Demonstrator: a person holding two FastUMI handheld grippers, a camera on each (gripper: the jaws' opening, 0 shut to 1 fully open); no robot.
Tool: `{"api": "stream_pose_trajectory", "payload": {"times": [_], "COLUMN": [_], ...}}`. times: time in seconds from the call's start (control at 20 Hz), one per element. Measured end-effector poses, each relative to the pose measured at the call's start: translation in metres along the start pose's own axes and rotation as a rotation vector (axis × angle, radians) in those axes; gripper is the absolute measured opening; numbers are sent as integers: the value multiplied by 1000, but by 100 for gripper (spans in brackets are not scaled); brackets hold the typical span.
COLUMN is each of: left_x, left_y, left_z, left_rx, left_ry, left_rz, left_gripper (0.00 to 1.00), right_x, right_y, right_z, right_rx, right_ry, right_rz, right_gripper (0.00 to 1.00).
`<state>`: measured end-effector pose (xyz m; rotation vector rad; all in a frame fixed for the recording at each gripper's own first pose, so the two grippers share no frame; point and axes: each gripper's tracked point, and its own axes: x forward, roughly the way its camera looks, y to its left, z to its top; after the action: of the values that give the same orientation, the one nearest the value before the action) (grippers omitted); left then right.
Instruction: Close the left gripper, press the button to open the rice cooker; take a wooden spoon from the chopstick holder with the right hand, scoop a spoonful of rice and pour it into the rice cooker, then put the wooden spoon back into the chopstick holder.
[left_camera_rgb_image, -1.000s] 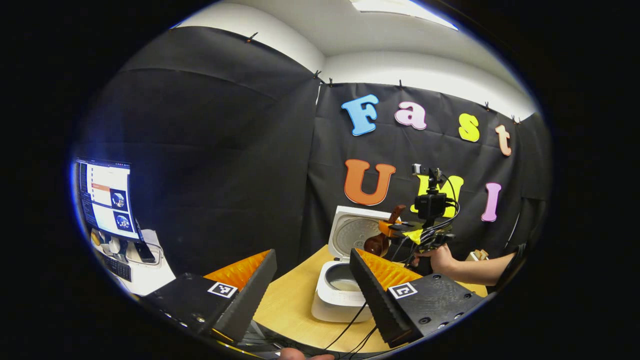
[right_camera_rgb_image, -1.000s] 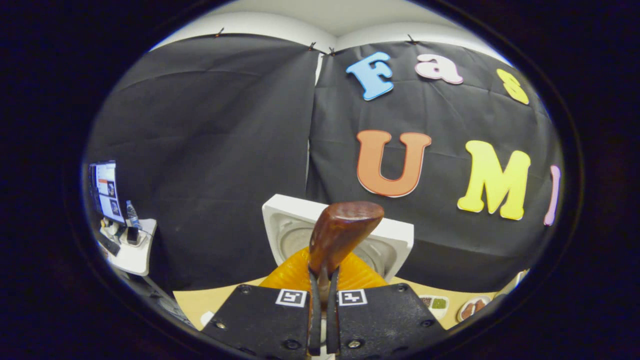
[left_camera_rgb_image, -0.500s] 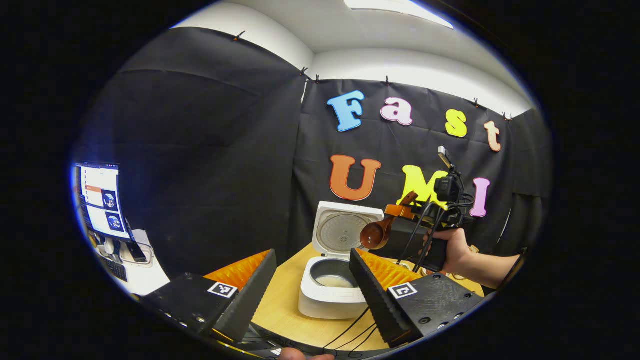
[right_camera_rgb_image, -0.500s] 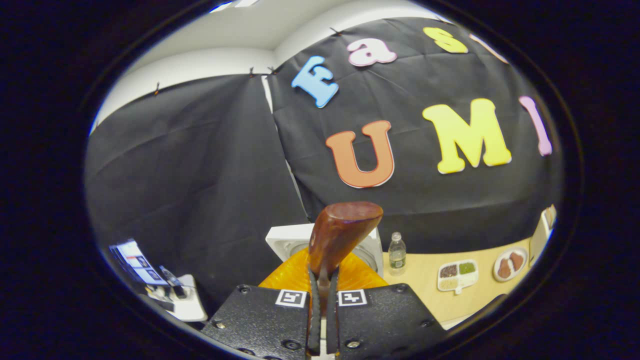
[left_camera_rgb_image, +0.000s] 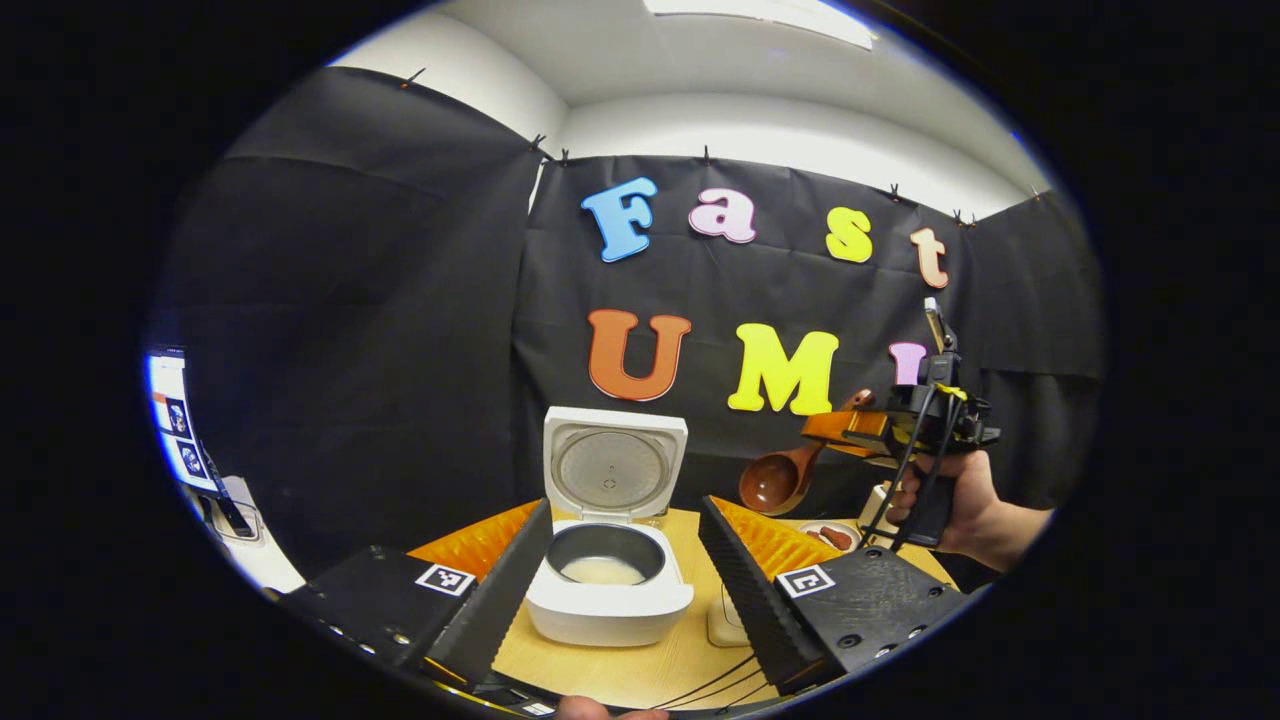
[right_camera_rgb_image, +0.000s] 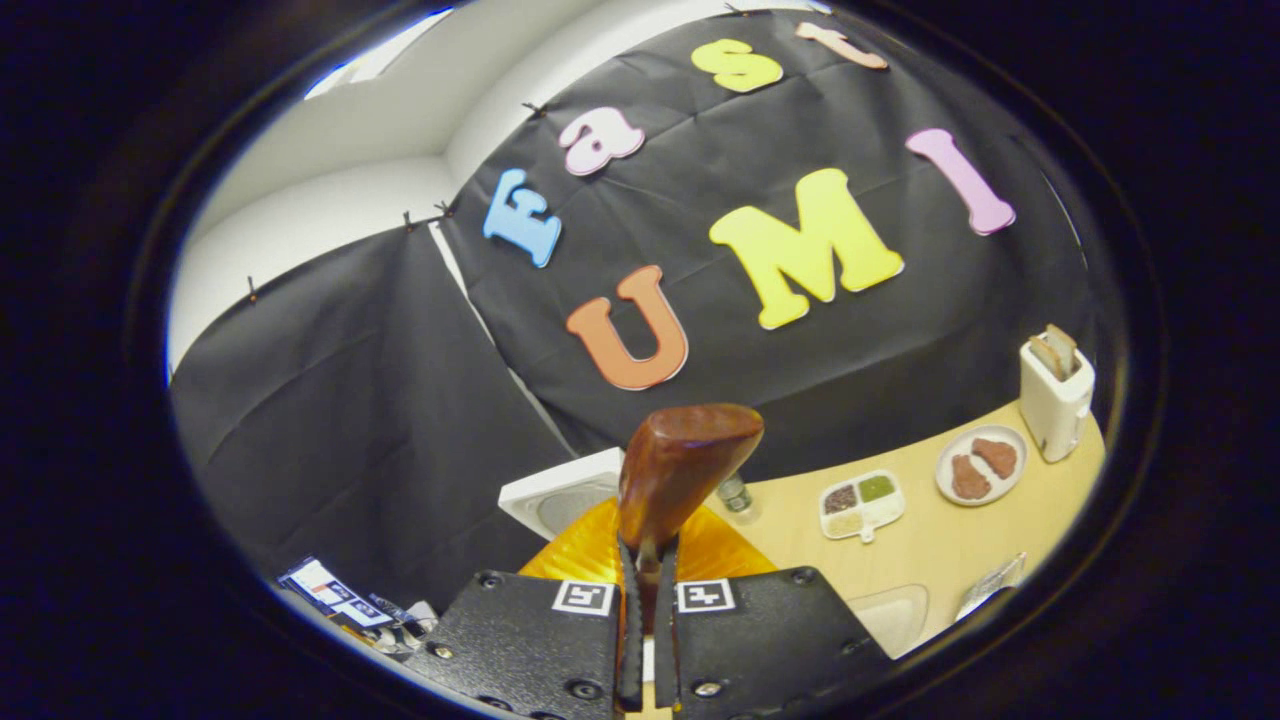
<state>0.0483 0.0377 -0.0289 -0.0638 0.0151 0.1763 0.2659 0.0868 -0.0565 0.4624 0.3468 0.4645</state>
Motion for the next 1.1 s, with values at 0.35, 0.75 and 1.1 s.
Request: {"api": "stream_pose_trajectory", "payload": {"times": [0.35, 0.75, 1.1], "left_x": [23, 46, 52], "left_y": [-44, -92, -104], "left_z": [1, -8, -18], "left_rx": [-22, -27, 20], "left_ry": [-16, 11, 51], "left_rz": [-79, -128, -80], "left_gripper": [94, 94, 94], "right_x": [-91, -142, -110], "right_y": [-147, -293, -349], "right_z": [42, -7, -90], "right_rx": [-38, 4, 35], "right_ry": [-64, -1, 119], "right_rz": [-263, -503, -523], "right_gripper": [10, 10, 12]}}
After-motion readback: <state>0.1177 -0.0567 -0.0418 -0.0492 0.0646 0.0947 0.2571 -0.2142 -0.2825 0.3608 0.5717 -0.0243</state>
